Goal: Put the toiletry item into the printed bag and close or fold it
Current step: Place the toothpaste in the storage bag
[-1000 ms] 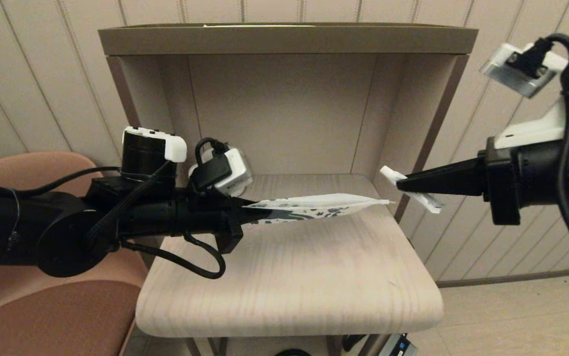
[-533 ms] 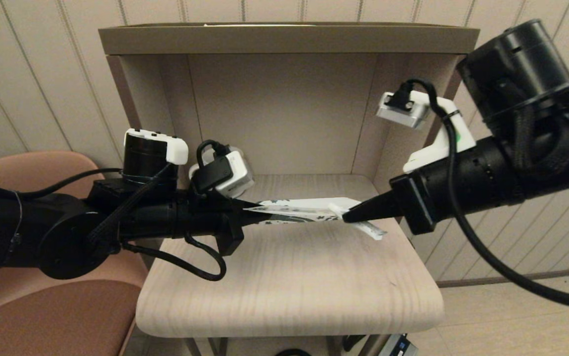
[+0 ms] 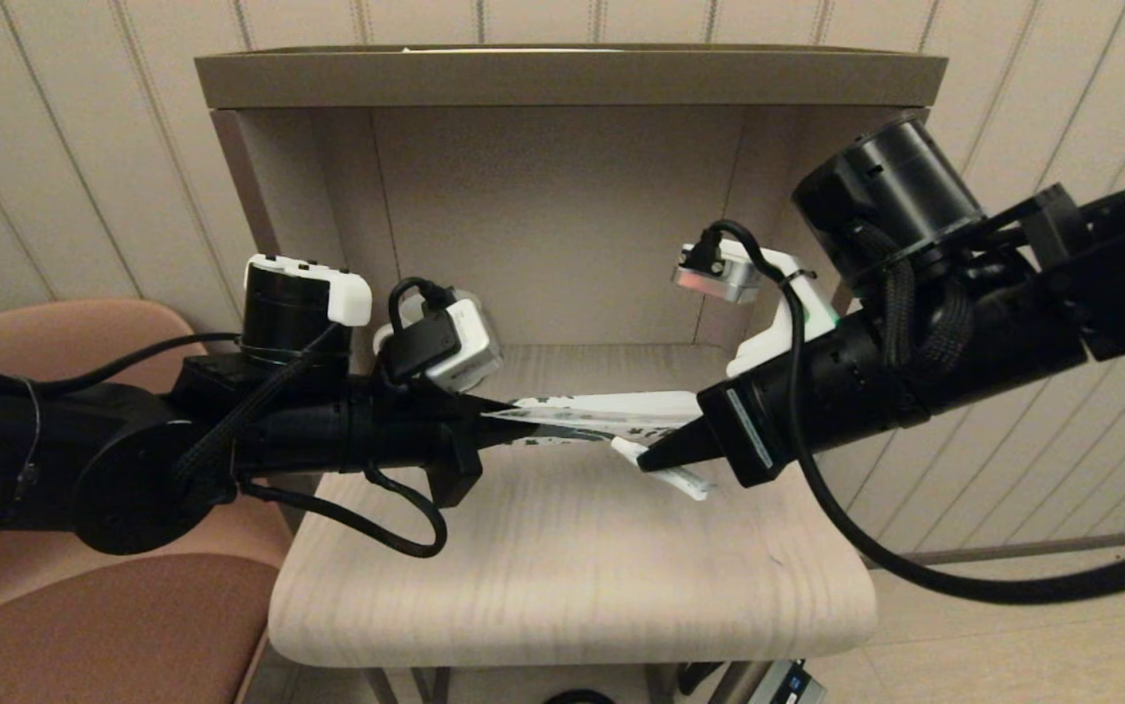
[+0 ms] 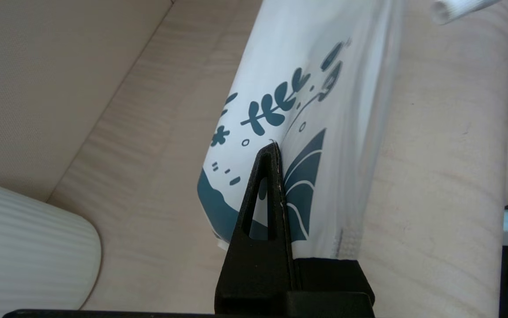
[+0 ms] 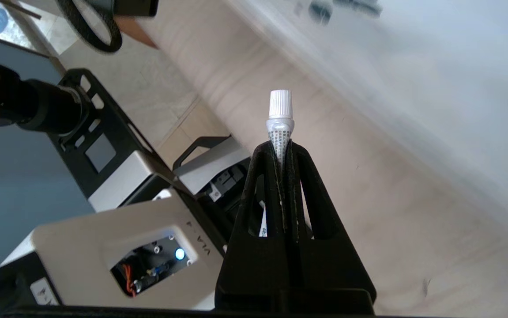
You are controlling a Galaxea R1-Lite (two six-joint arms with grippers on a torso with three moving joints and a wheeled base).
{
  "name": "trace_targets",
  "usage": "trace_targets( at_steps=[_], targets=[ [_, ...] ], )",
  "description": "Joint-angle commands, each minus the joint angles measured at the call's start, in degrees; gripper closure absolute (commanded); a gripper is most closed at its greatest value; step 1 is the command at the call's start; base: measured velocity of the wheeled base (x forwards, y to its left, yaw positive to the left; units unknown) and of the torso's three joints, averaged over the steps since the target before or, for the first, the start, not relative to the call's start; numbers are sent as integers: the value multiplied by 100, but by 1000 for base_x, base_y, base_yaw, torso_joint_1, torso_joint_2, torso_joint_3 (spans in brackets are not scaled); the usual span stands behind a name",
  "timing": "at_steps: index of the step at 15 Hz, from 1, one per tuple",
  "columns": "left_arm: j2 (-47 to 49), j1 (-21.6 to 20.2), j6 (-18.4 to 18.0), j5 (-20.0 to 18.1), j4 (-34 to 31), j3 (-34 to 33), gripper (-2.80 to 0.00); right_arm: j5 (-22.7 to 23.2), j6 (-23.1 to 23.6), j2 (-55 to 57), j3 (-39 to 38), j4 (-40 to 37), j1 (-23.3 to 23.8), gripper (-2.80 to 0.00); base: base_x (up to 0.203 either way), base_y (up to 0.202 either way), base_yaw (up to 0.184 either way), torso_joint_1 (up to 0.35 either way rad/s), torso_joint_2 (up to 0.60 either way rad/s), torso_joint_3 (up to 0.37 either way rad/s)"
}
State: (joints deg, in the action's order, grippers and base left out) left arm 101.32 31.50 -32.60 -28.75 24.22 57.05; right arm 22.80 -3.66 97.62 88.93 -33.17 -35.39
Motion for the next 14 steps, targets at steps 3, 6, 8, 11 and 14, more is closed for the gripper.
trace_targets(
  at_steps=[3, 6, 8, 11, 14],
  targets=[
    [-24, -4, -19, -26, 21, -10, 0, 14, -3, 143, 239, -32, 41, 0, 0, 0, 0, 0, 0, 0],
    [-15, 5, -10, -35, -14, -10, 0, 14, -3, 48, 275, -40, -3, 0, 0, 0, 0, 0, 0, 0],
    [-7, 36, -6, -52, -31, -5, 0, 6, 5, 40, 333, -44, -12, 0, 0, 0, 0, 0, 0, 0],
    [-15, 75, -1, -51, -32, -35, 0, -3, 5, 222, 494, -59, 5, 0, 0, 0, 0, 0, 0, 0],
    [-24, 84, -1, -43, -32, -45, 0, 6, 5, 267, 531, -138, -3, 0, 0, 0, 0, 0, 0, 0]
  ],
)
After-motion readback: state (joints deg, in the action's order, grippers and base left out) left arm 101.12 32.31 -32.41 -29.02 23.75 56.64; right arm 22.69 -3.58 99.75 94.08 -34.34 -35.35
